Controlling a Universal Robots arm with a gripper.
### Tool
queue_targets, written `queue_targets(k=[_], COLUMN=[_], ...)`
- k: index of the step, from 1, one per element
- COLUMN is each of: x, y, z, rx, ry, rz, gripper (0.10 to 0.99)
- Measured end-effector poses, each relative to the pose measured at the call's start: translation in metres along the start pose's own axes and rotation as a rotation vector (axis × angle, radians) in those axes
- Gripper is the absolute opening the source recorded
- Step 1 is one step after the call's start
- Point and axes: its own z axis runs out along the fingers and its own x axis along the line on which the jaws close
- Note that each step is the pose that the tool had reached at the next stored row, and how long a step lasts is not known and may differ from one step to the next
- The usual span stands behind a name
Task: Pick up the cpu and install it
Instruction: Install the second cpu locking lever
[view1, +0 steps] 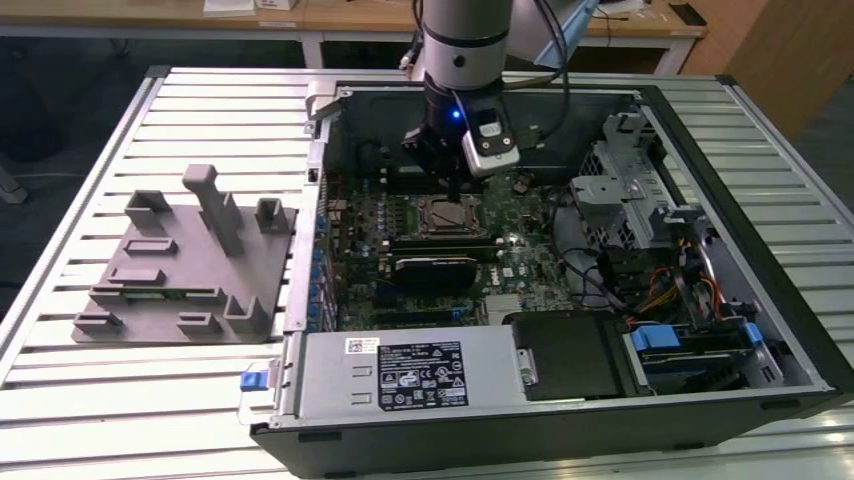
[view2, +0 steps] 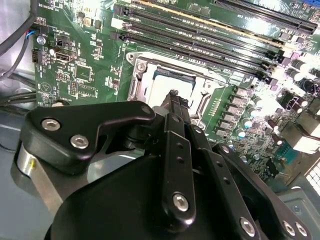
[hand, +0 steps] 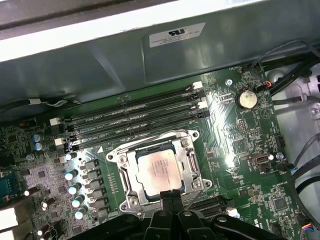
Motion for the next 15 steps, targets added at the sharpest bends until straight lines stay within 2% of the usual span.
queue_targets(k=[9,15], x=[-0.0024,-0.0057], y=[-0.0078,-0.0175], z=[-0.0002,-0.0004], rx=[0.000,0.000], ry=[0.0000,0.0000], rz=[0.000,0.000], gripper=[0.106,0.106])
